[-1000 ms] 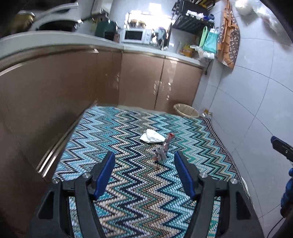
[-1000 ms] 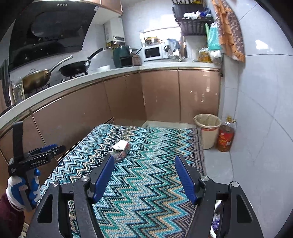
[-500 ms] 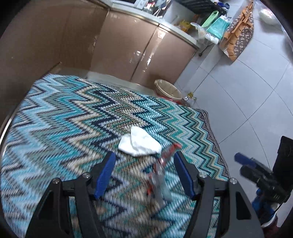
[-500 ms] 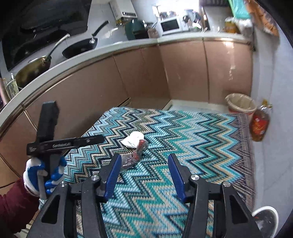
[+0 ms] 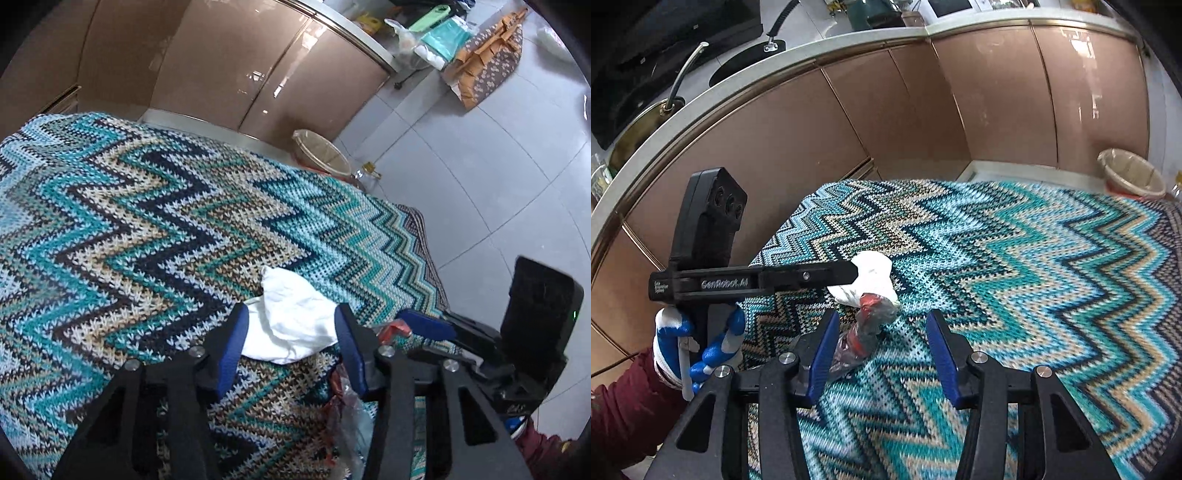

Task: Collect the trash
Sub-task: 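Grasp the white tissue with the left tool while the right tool grasps the clear wrapper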

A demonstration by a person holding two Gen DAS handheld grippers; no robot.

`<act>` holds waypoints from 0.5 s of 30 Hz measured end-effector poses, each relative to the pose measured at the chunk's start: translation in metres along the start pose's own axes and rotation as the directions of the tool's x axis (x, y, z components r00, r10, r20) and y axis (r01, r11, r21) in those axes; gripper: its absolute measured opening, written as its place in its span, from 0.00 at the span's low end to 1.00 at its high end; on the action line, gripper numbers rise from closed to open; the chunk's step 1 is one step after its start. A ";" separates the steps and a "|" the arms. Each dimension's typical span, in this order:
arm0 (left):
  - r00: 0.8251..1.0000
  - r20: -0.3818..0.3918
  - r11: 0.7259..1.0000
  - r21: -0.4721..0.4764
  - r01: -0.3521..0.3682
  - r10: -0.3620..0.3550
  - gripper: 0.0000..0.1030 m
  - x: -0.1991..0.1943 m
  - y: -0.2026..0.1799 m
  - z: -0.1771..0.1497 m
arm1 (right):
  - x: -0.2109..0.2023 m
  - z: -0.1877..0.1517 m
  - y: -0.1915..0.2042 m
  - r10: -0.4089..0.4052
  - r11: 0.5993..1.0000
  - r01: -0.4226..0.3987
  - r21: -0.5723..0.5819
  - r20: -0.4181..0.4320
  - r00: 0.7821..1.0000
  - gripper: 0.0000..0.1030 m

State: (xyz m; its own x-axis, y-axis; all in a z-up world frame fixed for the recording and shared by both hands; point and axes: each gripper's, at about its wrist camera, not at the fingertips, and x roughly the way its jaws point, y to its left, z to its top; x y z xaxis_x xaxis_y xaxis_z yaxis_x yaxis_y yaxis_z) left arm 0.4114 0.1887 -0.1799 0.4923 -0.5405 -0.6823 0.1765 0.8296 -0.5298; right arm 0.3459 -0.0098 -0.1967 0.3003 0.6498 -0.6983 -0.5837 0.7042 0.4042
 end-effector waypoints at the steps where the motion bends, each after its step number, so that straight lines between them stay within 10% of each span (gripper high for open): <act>1: 1.000 -0.004 1.000 0.011 -0.004 0.004 0.40 0.002 0.000 -0.001 | 0.003 0.001 -0.002 0.012 1.000 -0.012 0.008 -0.003 1.000 0.42; 9: 0.998 0.002 0.998 0.044 -0.055 0.055 0.05 0.007 0.005 -0.005 | 0.023 0.007 -0.010 0.078 0.996 -0.077 0.033 -0.014 0.997 0.17; 15: 0.996 0.044 0.996 0.048 -0.079 0.077 0.00 -0.002 0.002 -0.010 | 0.018 0.004 -0.006 0.078 0.997 -0.078 0.025 -0.005 0.997 0.10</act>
State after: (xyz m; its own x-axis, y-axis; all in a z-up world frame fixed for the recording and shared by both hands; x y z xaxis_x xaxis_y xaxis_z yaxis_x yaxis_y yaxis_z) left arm 0.4023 0.1903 -0.1844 0.5413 -0.4687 -0.6981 0.1780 0.8753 -0.4496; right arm 0.3578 -0.0013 -0.2101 0.2501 0.7012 -0.6676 -0.5863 0.6584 0.4720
